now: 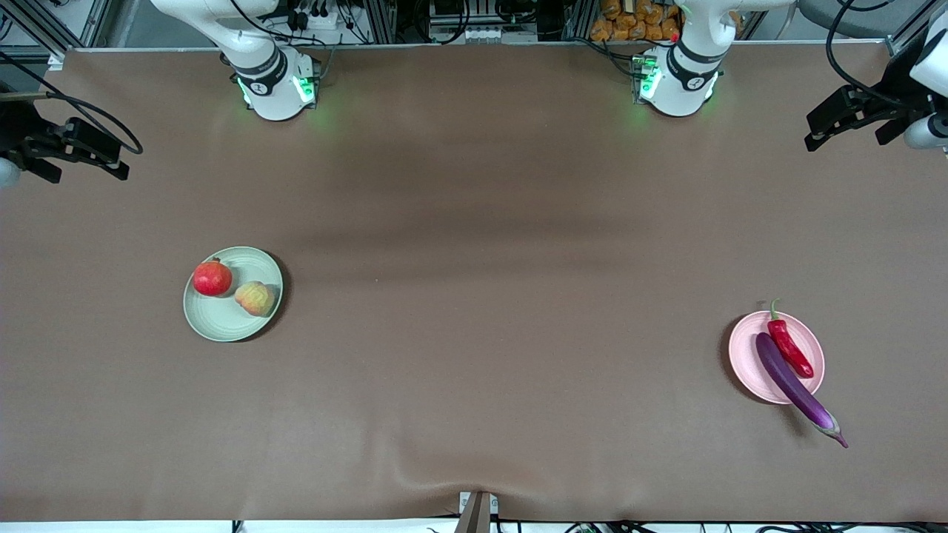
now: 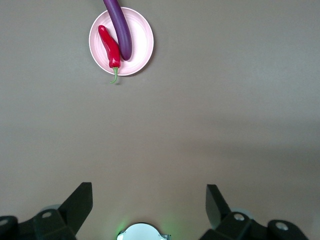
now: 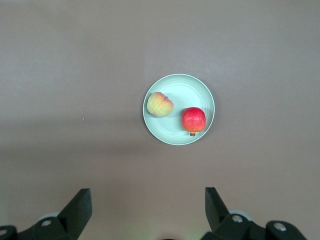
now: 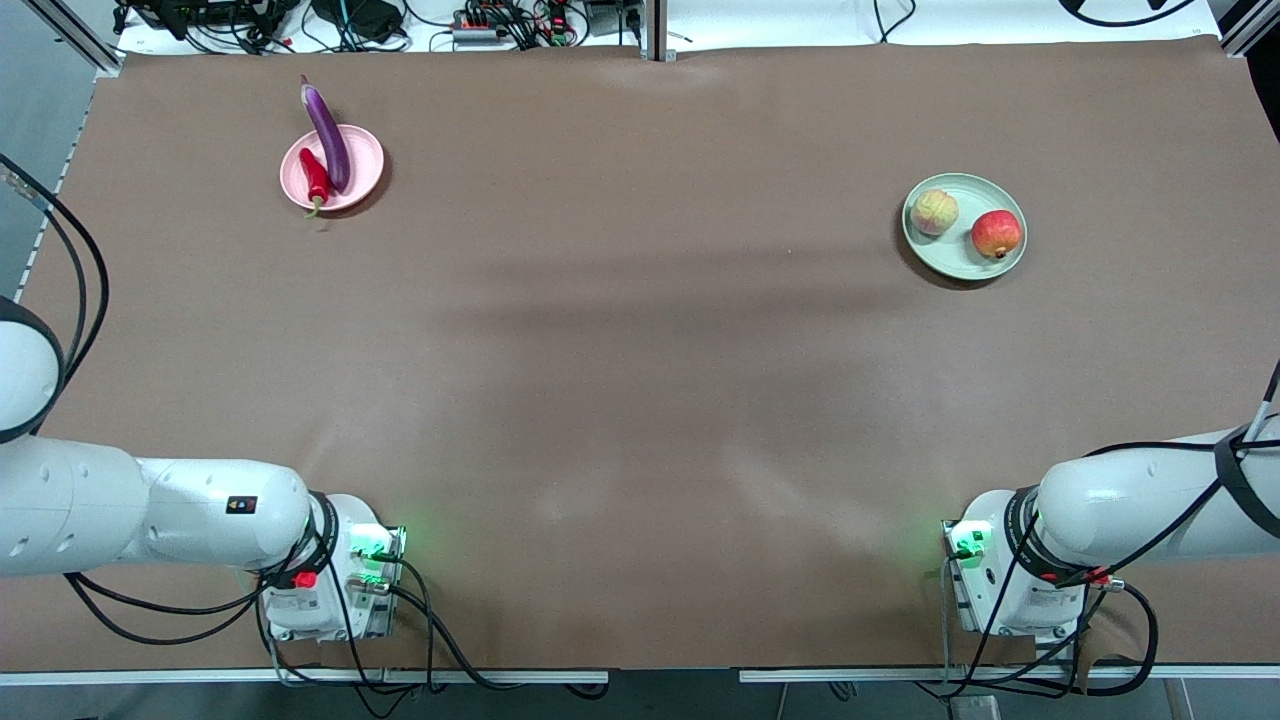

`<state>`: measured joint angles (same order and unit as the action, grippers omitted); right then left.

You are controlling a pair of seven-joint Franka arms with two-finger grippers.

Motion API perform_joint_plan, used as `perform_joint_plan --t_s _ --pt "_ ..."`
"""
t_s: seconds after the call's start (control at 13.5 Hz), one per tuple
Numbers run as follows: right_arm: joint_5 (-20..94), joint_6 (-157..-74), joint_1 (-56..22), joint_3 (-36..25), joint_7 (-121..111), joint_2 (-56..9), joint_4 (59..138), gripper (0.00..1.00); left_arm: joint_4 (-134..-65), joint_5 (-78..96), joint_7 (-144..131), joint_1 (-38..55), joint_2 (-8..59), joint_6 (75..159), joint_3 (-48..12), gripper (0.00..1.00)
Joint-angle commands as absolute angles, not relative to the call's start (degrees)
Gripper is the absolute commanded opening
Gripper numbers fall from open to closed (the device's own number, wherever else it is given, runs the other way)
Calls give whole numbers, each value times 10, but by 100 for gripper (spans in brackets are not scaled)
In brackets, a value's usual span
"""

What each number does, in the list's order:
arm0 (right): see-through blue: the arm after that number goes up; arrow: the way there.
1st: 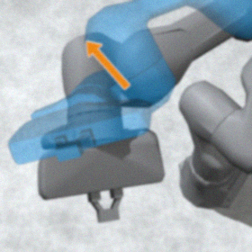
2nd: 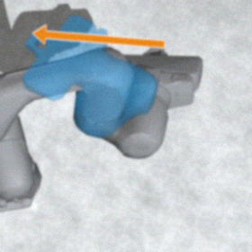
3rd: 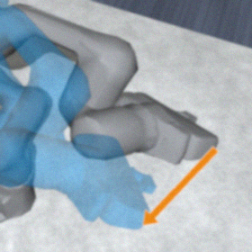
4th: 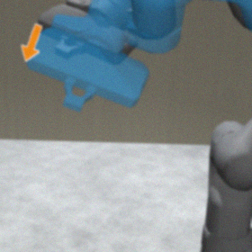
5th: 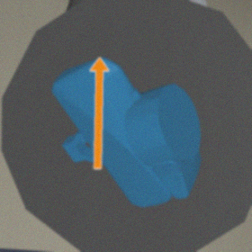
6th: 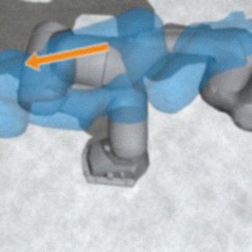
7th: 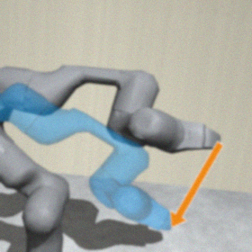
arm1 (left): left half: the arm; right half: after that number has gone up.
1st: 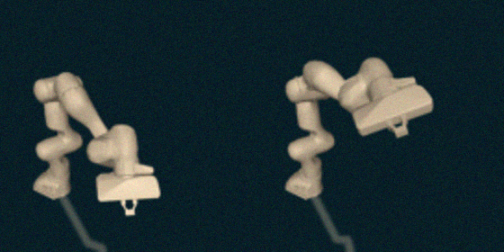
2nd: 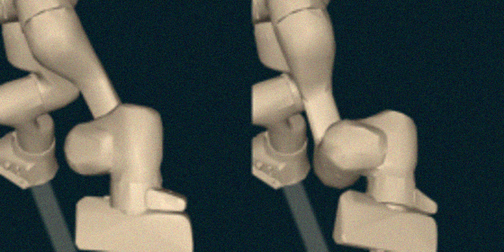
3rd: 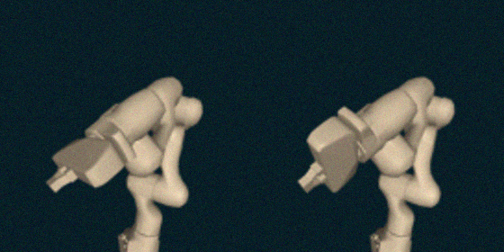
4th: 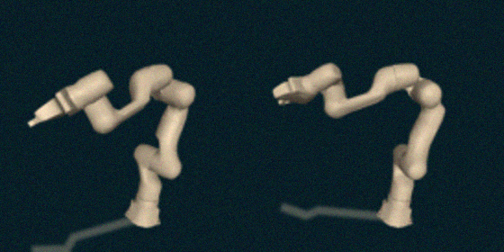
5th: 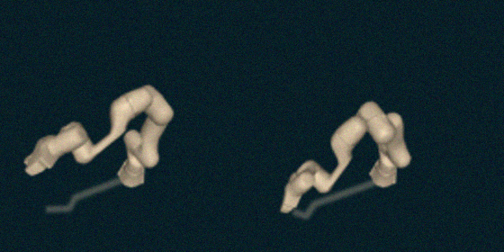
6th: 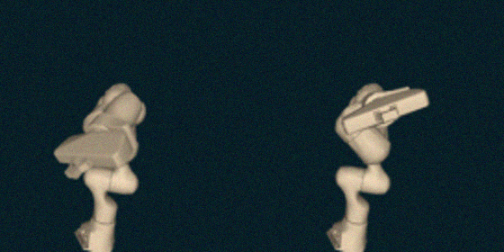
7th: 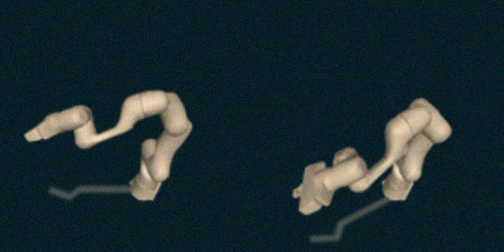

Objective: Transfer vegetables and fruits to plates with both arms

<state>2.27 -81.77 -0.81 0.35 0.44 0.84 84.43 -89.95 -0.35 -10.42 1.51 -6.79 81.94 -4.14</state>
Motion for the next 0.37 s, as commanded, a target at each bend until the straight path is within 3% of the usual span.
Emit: perform_joint_plan --t_s 0.0,0.3 --pt "25 -809 -18 -4 -2 4 831 100 -888 10 -93 16 -64 808 -40 100" --pt "20 -810 -23 -3 -3 4 831 100 -888 11 -92 13 -65 808 -38 100"
